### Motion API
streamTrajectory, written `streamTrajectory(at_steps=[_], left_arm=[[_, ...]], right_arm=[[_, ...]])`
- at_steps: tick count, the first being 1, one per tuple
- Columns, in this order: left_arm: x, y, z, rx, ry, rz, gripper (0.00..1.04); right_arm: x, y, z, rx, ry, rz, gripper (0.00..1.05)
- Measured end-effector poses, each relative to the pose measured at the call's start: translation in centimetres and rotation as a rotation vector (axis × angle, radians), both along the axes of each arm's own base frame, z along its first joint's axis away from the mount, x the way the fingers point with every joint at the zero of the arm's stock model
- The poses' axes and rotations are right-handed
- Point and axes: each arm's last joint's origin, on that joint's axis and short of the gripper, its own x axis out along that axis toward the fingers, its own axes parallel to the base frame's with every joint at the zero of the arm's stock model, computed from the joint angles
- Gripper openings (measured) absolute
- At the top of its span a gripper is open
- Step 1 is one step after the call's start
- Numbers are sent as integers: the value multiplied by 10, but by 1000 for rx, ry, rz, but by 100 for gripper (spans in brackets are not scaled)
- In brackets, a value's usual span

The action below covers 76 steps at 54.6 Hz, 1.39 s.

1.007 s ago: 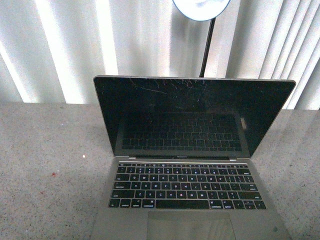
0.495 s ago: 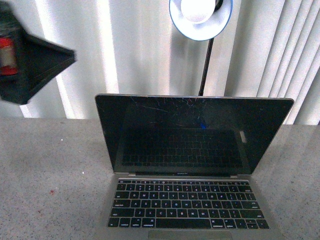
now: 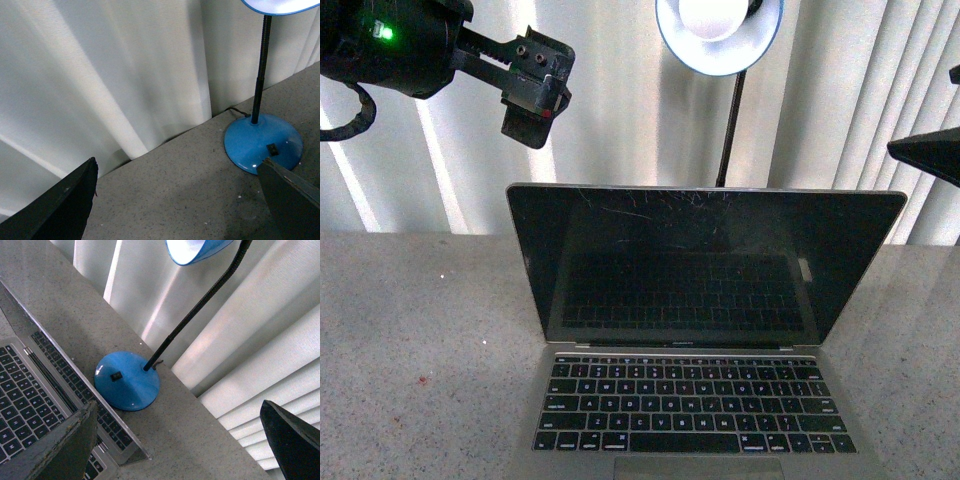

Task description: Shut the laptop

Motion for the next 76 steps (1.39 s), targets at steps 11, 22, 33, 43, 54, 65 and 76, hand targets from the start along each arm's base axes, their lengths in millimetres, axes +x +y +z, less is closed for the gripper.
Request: streamTrajectory(at_steps=[11, 22, 33, 43, 54, 65, 76], left_arm=[[3, -16, -1, 63, 36, -5, 78], [3, -33, -15, 150, 111, -89, 35], [10, -36, -7, 198, 94, -120, 4], [13, -35, -17, 264, 150, -133, 4], [14, -36, -18, 292, 168, -141, 4], [10, -39, -22, 322, 210, -164, 4], [8, -43, -24, 326, 219, -176, 4]], right_arm=[[19, 18, -2, -66, 28, 107, 65], [36, 34, -6, -191, 28, 202, 21], [42, 44, 4, -229, 14, 241, 3], [44, 49, 2, -256, 54, 266, 3], [43, 53, -2, -277, 62, 286, 3], [41, 54, -7, -299, 69, 304, 3], [38, 47, -14, -312, 90, 303, 3]])
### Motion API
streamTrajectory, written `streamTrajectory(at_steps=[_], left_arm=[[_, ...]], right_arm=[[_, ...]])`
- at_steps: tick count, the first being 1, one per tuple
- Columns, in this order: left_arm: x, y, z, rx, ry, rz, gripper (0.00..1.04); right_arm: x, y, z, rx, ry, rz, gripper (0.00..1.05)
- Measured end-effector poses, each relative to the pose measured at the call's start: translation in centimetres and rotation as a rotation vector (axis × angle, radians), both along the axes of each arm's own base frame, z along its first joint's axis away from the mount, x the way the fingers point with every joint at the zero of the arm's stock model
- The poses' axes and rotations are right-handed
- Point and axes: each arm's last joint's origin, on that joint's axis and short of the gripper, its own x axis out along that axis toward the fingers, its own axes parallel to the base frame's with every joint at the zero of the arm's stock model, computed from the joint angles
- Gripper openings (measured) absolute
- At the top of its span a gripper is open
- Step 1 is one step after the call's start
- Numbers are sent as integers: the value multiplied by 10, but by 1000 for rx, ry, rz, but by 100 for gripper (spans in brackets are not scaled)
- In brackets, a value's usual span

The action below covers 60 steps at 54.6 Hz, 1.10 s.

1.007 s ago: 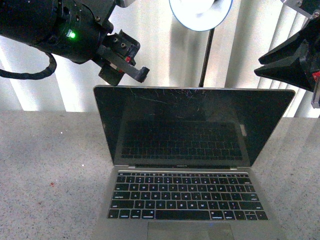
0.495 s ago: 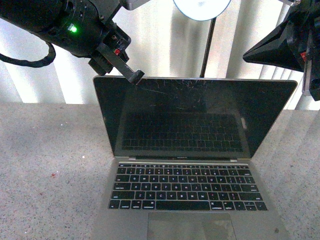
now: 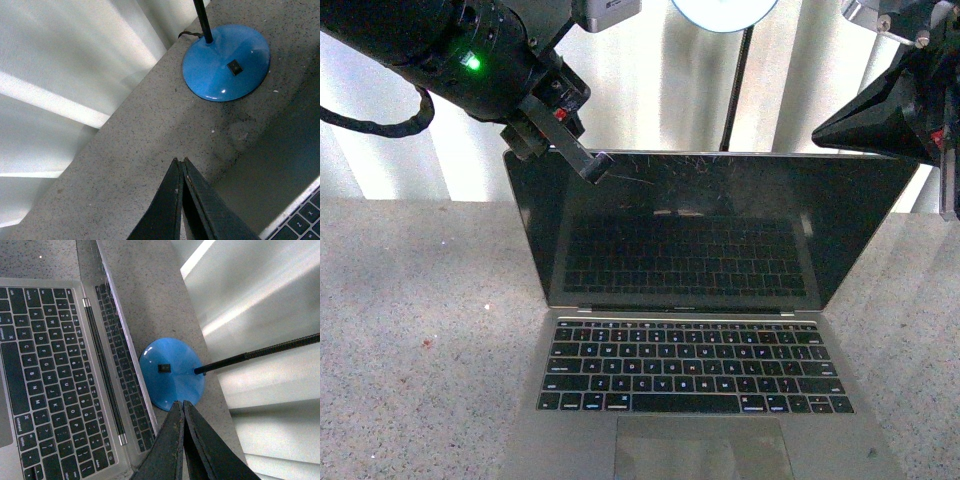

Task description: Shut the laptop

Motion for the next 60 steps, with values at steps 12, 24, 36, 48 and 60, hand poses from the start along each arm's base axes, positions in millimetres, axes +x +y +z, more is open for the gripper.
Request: streamTrajectory(at_steps=[12, 24, 36, 48, 60], left_arm=[[-6, -4, -8, 30, 41, -30, 4], [-9, -8, -11, 46, 75, -49, 4], [-17, -10, -13, 51, 105, -70, 4], [-24, -8, -19, 53, 129, -76, 4], [-28, -6, -28, 52, 146, -76, 4]], right_arm=[[-9, -6, -14, -24, 50, 14, 3], [-18, -7, -17, -44, 63, 33, 3], [-19, -5, -17, -55, 67, 45, 3], [-20, -1, -17, -60, 64, 55, 3], [-22, 3, -22, -68, 70, 70, 3]])
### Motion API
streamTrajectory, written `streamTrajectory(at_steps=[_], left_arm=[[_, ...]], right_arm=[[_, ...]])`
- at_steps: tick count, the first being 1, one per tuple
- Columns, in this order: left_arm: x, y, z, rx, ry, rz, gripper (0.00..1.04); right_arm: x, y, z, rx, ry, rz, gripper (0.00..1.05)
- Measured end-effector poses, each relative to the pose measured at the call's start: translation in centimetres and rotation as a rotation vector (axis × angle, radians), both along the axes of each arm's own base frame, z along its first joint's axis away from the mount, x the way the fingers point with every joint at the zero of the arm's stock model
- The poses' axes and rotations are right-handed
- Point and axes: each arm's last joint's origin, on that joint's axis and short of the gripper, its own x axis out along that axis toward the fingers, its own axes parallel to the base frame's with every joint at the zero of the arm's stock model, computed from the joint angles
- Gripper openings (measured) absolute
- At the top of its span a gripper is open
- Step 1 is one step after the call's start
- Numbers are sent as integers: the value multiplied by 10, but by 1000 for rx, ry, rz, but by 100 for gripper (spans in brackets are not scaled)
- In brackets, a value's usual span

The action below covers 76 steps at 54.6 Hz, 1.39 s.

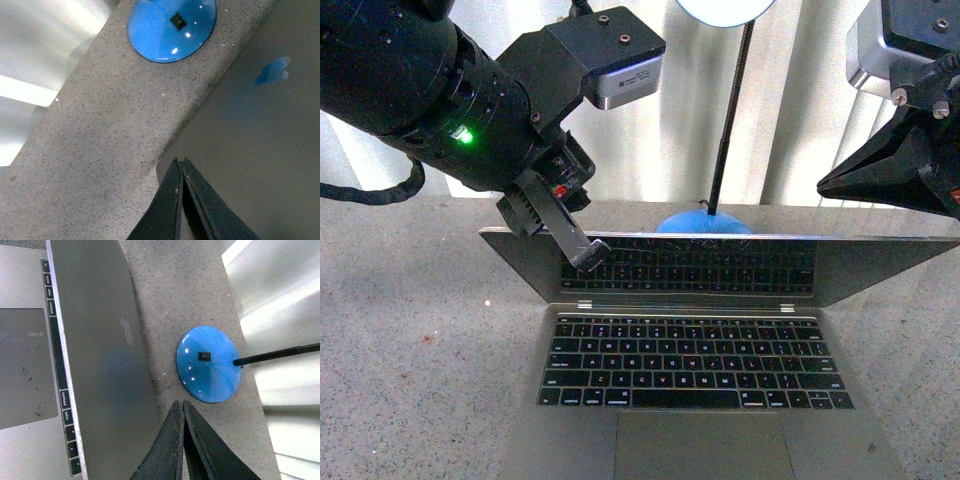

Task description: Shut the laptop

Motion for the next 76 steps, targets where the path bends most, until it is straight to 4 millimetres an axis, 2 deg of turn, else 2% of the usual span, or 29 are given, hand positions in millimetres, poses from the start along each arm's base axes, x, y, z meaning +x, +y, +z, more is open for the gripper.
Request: streamTrajectory(at_steps=[15, 32, 51, 76], left_arm=[[-2, 2, -7, -3, 11, -3, 4], [-6, 3, -15, -3, 28, -5, 4], [-13, 6, -27, -4, 68, -14, 4], [-25, 4, -45, 17, 125, -45, 4]], right_arm=[[-9, 6, -15, -8, 40, 19, 3], [-12, 6, -21, -12, 48, 22, 3], [-23, 9, -37, -28, 86, 36, 3], [-32, 7, -55, -45, 124, 46, 3]])
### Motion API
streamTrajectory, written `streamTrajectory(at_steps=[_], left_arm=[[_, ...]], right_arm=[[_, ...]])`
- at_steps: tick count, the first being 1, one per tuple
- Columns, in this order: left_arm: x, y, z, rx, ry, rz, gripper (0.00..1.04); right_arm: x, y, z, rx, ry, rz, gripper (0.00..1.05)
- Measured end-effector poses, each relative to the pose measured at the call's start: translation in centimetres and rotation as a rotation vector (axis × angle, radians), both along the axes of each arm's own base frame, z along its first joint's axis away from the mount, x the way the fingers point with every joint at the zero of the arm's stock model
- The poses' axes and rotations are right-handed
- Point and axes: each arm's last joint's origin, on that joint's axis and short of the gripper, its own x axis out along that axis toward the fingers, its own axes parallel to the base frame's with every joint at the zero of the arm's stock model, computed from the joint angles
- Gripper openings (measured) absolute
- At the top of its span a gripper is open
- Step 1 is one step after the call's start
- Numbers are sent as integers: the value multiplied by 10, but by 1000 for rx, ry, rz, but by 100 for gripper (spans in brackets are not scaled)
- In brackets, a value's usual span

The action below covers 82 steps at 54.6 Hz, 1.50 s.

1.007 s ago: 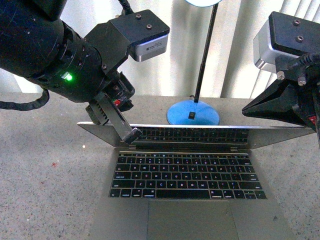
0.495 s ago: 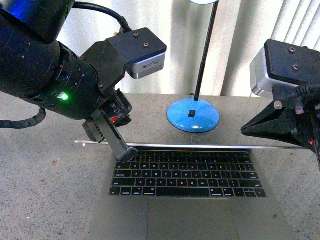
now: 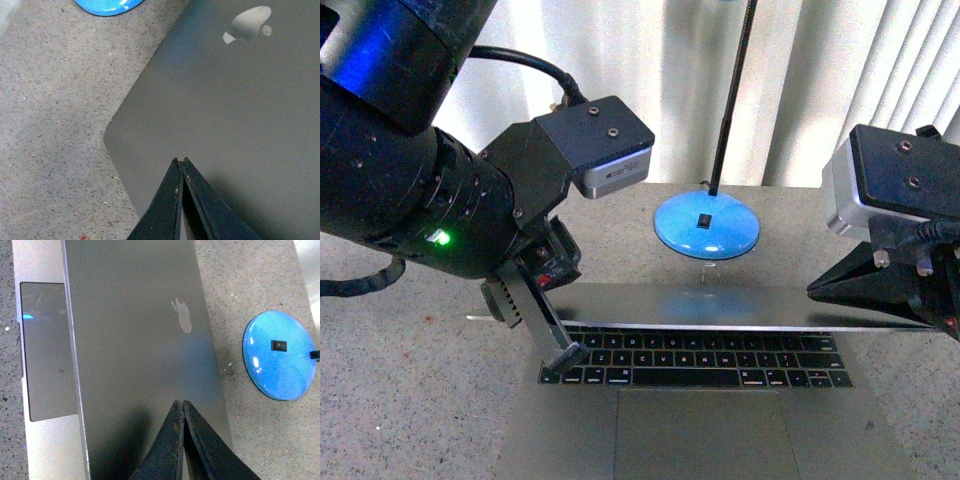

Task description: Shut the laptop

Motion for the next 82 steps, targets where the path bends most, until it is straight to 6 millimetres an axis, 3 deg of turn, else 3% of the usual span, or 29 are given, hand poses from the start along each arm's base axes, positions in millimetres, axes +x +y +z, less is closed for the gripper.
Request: streamTrajectory(at_steps=[82], left_arm=[[-16, -10, -43, -3, 94, -38, 4]], right_arm=[[-13, 1, -46, -29, 89, 25, 3]])
